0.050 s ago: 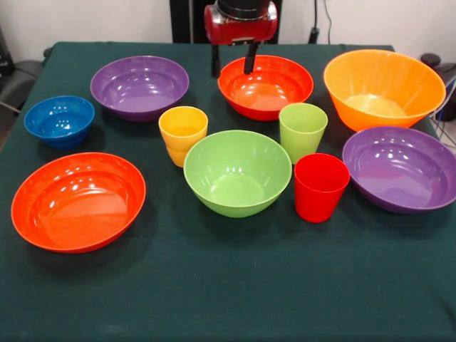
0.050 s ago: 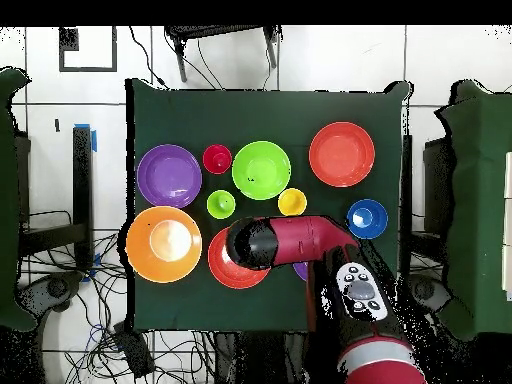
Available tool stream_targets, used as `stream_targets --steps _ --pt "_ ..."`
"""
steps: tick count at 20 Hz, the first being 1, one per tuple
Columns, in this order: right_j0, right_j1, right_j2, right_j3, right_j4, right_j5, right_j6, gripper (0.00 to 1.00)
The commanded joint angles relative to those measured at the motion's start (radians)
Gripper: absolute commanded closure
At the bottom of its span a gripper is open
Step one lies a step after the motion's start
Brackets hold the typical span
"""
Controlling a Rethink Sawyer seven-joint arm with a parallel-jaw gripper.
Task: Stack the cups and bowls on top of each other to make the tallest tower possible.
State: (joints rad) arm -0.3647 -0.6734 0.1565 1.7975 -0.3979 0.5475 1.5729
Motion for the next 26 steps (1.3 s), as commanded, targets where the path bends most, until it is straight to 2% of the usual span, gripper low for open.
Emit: stream_targets --steps 1,5,10,17,26 --pt "0.031 0.067 0.104 -0.193 -0.1 0.155 -0.178 0.0" --pt "0.014 0.084 0.127 -0.232 -0.122 0.177 -0.214 0.0" --pt "-0.036 0.108 0.173 -0.24 -0.158 0.145 -0.256 0.0" --pt "-0.05 0.119 0.184 -0.265 -0.209 0.161 -0.266 0.0" --pt "-0.081 0.123 0.207 -0.256 -0.28 0.134 -0.262 0.0"
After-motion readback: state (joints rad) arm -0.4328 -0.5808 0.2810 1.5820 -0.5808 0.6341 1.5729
